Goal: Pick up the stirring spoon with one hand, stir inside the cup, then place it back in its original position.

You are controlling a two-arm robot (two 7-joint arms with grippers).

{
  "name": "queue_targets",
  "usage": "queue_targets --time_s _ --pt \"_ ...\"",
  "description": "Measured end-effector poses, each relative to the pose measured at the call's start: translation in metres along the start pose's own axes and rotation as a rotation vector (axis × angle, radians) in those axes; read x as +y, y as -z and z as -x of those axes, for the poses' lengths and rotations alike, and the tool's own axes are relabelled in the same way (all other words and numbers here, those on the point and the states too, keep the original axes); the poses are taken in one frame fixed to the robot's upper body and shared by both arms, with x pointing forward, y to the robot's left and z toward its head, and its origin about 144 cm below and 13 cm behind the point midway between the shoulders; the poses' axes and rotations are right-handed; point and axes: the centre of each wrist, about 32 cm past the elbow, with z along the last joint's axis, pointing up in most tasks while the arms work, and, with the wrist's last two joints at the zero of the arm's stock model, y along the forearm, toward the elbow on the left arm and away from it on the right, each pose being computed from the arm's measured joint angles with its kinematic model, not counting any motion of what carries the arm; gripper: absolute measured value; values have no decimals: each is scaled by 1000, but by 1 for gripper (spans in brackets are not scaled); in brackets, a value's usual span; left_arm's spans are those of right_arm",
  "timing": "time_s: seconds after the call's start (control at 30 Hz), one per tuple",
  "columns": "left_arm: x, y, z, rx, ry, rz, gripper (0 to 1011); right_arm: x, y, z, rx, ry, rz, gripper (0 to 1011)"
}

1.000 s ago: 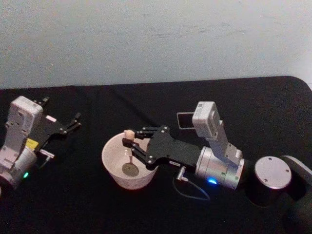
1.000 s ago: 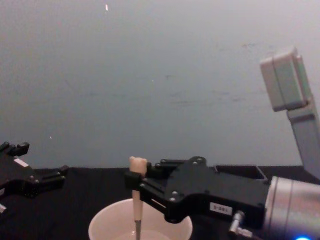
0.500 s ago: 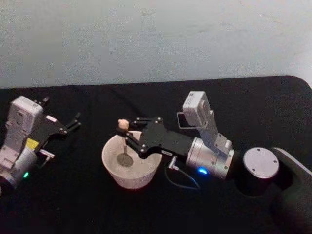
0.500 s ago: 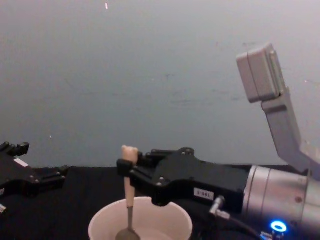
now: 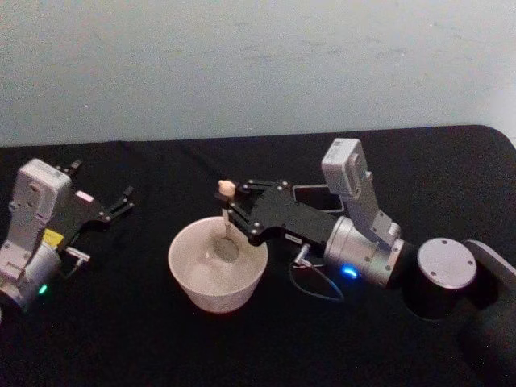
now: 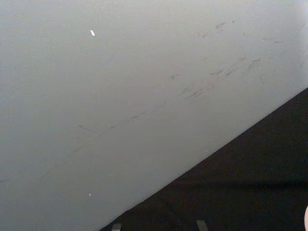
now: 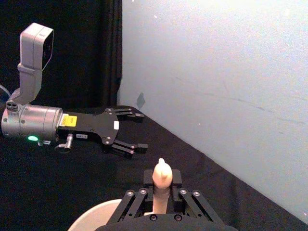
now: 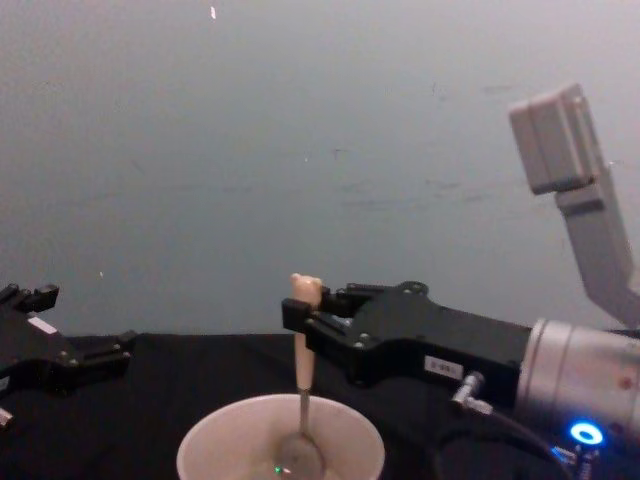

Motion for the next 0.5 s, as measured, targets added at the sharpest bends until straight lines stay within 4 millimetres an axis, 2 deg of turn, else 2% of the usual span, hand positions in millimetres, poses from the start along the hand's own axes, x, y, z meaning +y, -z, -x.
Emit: queue_targets --time_s 0.5 --pt "0 0 0 0 0 0 1001 -25 -3 9 13 -20 -2 210"
